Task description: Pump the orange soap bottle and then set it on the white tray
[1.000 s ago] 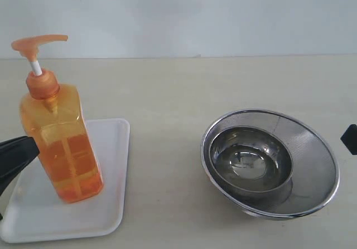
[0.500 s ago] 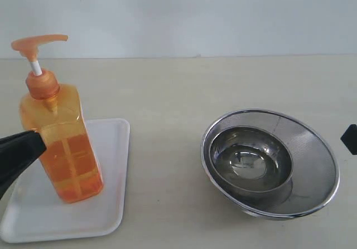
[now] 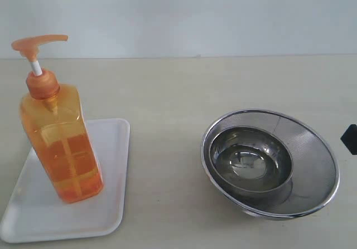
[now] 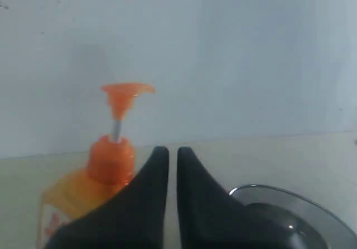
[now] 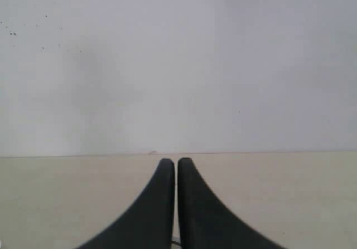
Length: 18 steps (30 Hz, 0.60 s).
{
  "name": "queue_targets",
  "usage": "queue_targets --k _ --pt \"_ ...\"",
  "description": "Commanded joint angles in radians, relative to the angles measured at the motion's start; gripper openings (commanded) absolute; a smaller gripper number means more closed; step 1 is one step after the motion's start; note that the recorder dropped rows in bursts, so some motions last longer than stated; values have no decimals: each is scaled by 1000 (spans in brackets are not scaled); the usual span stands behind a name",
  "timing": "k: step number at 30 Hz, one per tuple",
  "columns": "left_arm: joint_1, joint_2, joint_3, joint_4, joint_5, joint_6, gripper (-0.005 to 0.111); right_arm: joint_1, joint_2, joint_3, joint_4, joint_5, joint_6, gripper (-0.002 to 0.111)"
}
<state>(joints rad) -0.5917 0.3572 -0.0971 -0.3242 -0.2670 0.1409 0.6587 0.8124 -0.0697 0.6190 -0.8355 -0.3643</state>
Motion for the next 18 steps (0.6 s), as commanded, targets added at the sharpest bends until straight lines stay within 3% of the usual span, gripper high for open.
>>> queue_targets --k 1,10,15,18 --pt "142 -107 35 20 135 -43 5 2 0 1 -2 -7 -3 0" --pt "371 -357 97 23 278 19 5 2 0 1 -2 -7 -3 0" --pt "487 -357 97 34 366 46 5 2 0 1 -2 -10 -3 0" --pt "556 -357 97 82 498 62 5 2 0 1 -2 -10 -3 0"
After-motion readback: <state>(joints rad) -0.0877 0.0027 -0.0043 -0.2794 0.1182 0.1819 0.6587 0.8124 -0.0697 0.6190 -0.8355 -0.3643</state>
